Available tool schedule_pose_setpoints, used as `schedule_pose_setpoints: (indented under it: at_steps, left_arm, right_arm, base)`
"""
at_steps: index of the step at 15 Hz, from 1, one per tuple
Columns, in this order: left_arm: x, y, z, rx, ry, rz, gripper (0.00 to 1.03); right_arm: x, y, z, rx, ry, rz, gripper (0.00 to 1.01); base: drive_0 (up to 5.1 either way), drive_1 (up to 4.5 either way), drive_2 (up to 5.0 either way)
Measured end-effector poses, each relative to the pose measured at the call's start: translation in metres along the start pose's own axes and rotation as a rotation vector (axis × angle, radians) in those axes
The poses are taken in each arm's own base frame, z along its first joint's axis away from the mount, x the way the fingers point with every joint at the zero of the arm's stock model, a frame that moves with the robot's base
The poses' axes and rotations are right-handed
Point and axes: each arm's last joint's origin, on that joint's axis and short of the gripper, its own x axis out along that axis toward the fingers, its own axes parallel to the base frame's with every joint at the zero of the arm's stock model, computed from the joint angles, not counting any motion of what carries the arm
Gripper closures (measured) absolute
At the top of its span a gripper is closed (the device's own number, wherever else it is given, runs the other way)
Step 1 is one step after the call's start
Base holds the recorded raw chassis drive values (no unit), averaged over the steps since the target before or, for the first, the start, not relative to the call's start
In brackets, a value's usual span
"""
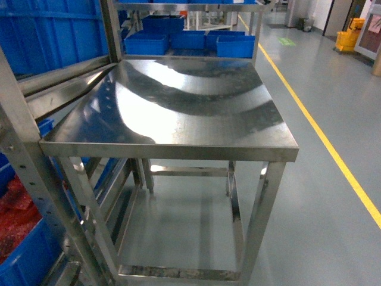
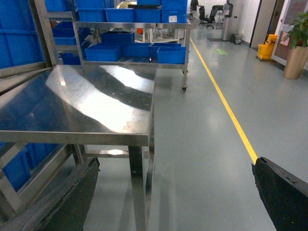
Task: Pick blue part to blue bin on bottom shelf
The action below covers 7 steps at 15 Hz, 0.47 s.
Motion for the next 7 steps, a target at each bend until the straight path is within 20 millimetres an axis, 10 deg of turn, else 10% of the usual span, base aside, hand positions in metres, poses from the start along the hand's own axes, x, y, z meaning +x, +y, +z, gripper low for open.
schedule_pose_setpoints:
  at_steps: [7]
  left_arm:
    - [-0.0002,0.0001,-0.0001,0.000,0.001,0.000,0.59]
  right_arm:
    - [0.0000,0.0000,0.0000,0.000,0.000,0.000,0.03]
  base:
    - [-4.8,3.28,1.6]
